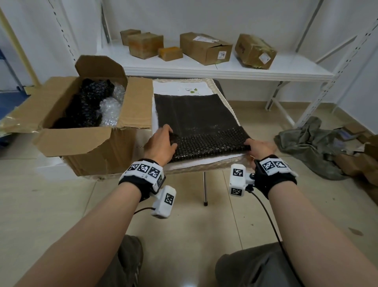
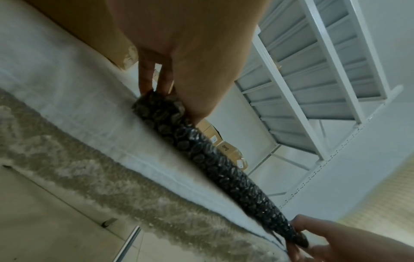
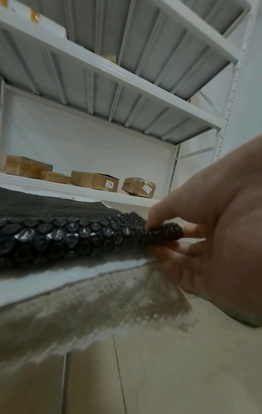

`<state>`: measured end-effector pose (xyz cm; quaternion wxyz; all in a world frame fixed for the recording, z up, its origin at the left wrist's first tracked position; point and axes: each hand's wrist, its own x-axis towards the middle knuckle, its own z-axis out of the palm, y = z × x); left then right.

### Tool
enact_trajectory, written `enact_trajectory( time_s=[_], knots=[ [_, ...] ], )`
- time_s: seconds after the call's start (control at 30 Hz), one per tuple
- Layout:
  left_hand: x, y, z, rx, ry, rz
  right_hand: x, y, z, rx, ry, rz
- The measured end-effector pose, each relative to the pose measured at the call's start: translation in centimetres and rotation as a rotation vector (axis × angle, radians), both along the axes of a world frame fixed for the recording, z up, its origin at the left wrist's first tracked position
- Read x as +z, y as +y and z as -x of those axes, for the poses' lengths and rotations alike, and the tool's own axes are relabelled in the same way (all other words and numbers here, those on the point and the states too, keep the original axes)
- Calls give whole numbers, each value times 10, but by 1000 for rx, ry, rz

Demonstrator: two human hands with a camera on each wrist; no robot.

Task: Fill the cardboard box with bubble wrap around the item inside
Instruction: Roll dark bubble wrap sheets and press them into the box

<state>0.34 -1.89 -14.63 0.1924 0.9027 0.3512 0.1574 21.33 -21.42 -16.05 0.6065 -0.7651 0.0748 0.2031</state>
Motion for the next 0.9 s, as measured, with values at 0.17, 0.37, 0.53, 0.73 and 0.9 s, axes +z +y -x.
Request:
enact_trajectory(
  time_s=[0.17,0.37,0.53,0.73,0.9],
  knots=[
    [4,1,-3,-198,-9,-171,-37,5,-35,-61,-4,17],
    [12,-1,-2,-407,390,-11,-46,7,-48,-156,-7,-46],
    [19,10,1,-302,161,239,19,14,15,-265,-83,-144],
    [9,22,-4,-66,-117,403,21,13,20,-332,-89,-270],
    [8,26,-3,63,-330,671,26,9,17,-199,-59,-389]
  ],
)
